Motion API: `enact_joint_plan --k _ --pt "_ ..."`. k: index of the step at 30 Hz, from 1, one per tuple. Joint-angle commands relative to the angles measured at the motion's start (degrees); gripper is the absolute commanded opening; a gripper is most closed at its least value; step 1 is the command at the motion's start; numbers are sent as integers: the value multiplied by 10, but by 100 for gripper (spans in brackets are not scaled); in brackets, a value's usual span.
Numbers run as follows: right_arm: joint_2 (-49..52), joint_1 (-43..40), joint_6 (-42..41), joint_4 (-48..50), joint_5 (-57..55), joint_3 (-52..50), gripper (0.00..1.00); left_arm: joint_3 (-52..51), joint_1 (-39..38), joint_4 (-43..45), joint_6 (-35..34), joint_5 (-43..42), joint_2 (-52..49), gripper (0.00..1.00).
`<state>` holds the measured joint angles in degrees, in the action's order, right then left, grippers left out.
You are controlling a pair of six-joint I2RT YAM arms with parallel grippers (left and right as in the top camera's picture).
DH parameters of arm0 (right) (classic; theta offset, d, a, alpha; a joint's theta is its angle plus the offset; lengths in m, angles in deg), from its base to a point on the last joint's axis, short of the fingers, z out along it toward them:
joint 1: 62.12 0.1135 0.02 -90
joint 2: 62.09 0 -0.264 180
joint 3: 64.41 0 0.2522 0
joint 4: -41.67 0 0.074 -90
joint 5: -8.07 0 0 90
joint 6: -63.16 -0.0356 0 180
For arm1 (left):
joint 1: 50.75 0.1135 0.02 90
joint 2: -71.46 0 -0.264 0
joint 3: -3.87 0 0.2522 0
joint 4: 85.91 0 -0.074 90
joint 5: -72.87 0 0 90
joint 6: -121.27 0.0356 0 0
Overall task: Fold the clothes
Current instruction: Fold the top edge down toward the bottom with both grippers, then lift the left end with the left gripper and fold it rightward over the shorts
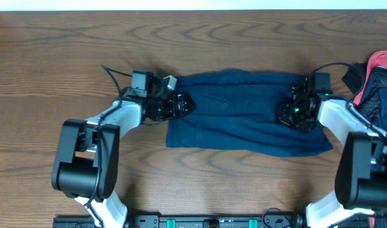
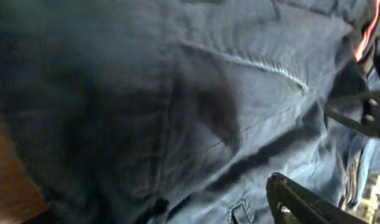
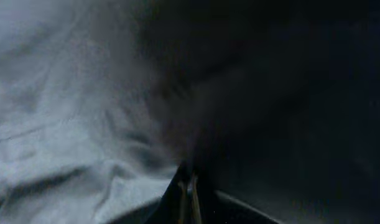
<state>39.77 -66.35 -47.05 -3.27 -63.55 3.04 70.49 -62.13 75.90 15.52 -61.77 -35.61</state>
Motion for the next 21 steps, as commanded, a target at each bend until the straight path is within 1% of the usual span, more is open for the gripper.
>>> enact_joint_plan --k 1,2,3,4,6,7,8,9,12,14,17,21 --pt "25 6 -17 6 -5 -2 3 -33 -40 -12 -11 55 -45 73" --pt "31 6 -17 8 -2 -2 3 -33 -47 -12 -11 56 -45 69" --pt "33 6 -17 9 -3 -2 3 -33 -53 -12 -11 59 -45 50" --pt "35 6 -17 10 -3 -2 3 -33 -56 -13 -11 63 -45 40" --pt "35 6 -17 11 -3 -2 2 -33 -57 -15 -23 65 -45 23" --pt "35 6 -17 11 -3 -2 2 -33 -56 -17 -27 65 -45 19" --pt "35 6 -17 10 -2 -2 2 -32 -53 -20 -31 65 -43 10" --pt "35 6 -17 10 -2 -2 2 -31 -48 -27 -33 65 -39 6" --pt "35 5 -17 10 5 -2 1 -21 -28 -71 -31 65 -14 6" --pt "33 4 -16 9 17 -2 1 -6 -11 -117 -15 66 12 6" --pt "22 3 -21 1 47 -2 1 41 24 -235 29 89 64 6" --pt "-17 3 -21 1 102 -2 1 139 54 -416 102 197 122 6"
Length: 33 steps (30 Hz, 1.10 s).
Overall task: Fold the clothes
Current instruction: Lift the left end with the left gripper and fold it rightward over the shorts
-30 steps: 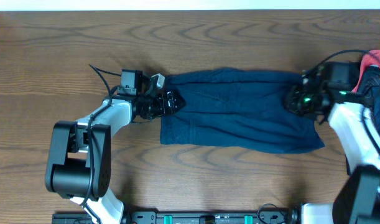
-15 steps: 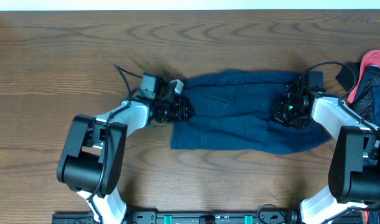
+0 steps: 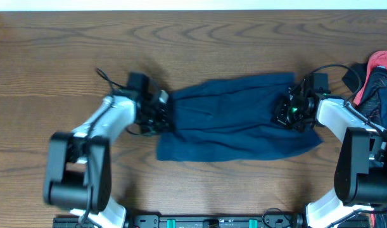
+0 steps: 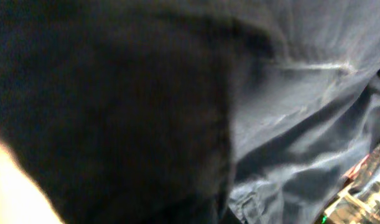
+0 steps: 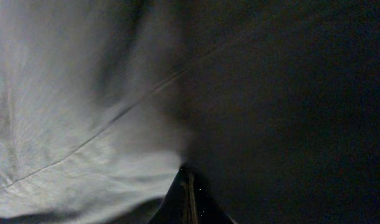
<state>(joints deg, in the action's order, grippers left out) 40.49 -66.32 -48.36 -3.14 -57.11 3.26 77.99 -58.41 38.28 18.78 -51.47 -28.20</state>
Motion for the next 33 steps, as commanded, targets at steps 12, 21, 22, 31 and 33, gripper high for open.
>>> enact_joint_plan --k 12,21,22,31,33 --pt "-170 3 -17 0 41 -4 1 358 10 -322 129 321 83 6" --pt "-177 3 -23 -3 41 -4 1 381 -83 -264 96 322 58 6" --pt "-177 3 -23 -5 41 -4 1 381 -98 -251 89 322 47 6" --pt "-177 4 -20 -33 21 -4 1 381 -207 -157 -33 322 -86 6" --pt "-177 4 -20 -39 10 -4 1 381 -224 -129 -75 319 -115 6"
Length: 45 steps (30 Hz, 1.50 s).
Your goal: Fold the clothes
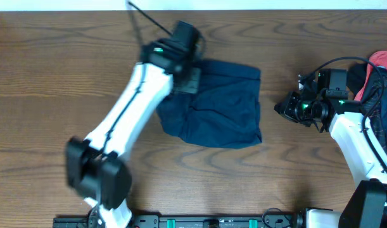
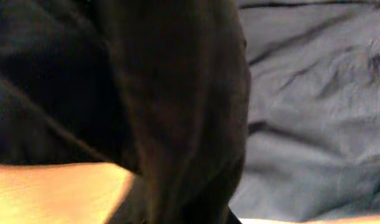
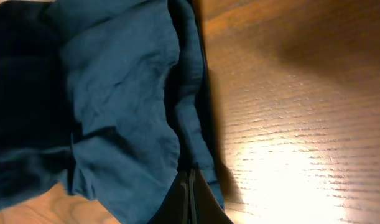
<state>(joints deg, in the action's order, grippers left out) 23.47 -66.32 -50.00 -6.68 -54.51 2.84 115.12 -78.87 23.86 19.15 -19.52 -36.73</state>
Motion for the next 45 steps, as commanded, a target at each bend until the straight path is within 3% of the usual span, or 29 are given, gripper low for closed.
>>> enact_joint_plan --k 1,8,16,25,31,38,45 --pt "-7 4 -4 -6 -24 0 1 10 -26 28 -96 -7 -41 6" --pt "0 9 9 -10 -78 -1 1 10 -33 26 -101 -14 -55 6" --pt "39 29 14 21 -101 -16 1 26 9 -70 -33 -14 28 6" --pt "105 100 112 175 31 -73 1 31 33 -121 27 1 145 6" --pt "141 135 95 169 -17 -75 1 31 33 -130 35 30 154 6" --pt "166 131 57 165 -45 -75 1 32 32 -109 31 28 154 6" --pt "167 132 65 149 -54 -75 1 30 9 -6 -54 -45 143 6"
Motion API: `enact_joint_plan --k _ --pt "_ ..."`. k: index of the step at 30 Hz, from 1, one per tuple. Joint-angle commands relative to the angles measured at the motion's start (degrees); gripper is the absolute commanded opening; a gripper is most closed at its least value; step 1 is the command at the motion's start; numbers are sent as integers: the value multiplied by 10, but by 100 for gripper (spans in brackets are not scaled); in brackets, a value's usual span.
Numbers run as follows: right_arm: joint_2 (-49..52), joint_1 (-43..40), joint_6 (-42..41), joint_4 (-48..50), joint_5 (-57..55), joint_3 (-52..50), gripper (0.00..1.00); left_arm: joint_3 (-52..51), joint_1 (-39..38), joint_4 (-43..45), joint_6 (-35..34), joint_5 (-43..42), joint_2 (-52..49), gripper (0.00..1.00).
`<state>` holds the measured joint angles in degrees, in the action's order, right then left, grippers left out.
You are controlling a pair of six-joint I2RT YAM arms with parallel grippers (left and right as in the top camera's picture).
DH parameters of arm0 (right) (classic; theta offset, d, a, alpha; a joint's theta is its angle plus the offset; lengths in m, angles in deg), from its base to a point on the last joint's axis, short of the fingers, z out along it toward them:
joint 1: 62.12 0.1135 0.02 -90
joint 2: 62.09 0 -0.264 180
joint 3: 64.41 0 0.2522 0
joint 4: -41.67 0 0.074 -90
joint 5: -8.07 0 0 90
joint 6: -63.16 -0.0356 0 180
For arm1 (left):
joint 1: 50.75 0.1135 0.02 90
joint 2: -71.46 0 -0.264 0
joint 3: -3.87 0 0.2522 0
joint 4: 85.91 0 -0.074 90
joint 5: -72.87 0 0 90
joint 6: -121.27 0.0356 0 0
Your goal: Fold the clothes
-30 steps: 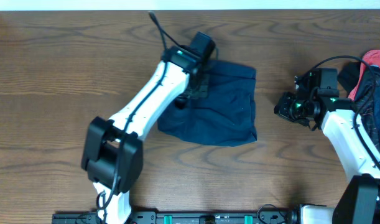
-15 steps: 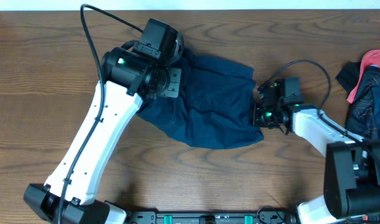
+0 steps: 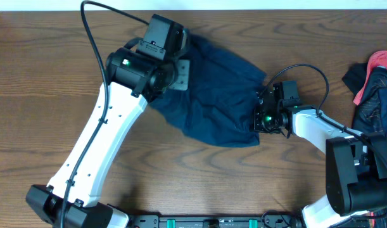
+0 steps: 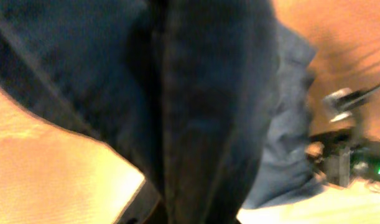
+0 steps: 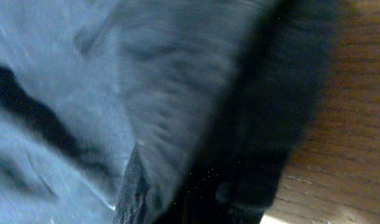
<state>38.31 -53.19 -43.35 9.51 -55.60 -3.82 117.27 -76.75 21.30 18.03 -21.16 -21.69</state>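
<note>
A dark blue garment (image 3: 218,95) lies bunched on the wooden table (image 3: 54,126), running from top left down to the right. My left gripper (image 3: 177,68) is above its upper left part. In the left wrist view the cloth (image 4: 208,93) hangs out of that gripper (image 4: 190,211), which is shut on it. My right gripper (image 3: 259,119) is at the garment's lower right edge. Blue cloth (image 5: 115,74) fills the right wrist view, and dark fabric hides how the jaws of that gripper (image 5: 196,199) stand.
A pile of other clothes (image 3: 374,82), red and dark striped, lies at the table's right edge. The left arm (image 3: 92,145) reaches diagonally from the front left, and its black cable (image 3: 104,12) loops over the far edge.
My right gripper was shut and empty to the right of the garment; now it is at the garment's lower right edge. The garment now slants down to the right. The left gripper still holds its upper left.
Both grippers first held the two ends of the garment, spread lengthwise across the table. Then the whole garment sat a little further left. Later the left gripper held it bunched at the top centre, with the right gripper clear of it. Now the right gripper meets its edge.
</note>
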Motion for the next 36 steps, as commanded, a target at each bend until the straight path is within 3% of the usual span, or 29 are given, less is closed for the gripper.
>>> enact_joint_plan --k 1,13,21,23,26,31,36 --pt "18 2 -2 -13 -43 -8 1 9 -20 33 -56 -30 -12 6" --pt "19 2 -1 -24 -52 -8 1 8 -114 106 -70 -33 -138 6" --pt "19 2 -1 -30 -54 -8 1 8 -152 147 -19 -33 -182 9" --pt "19 3 -1 -32 -54 -8 1 8 -162 159 -19 -33 -191 17" --pt "19 2 -1 -35 -54 -8 1 8 -175 160 -18 -33 -197 47" --pt "13 -4 -2 -55 -52 -7 2 9 -169 133 -14 -11 -191 57" --pt "-49 -38 -2 -99 -52 -5 8 9 -153 92 -14 -11 -190 58"
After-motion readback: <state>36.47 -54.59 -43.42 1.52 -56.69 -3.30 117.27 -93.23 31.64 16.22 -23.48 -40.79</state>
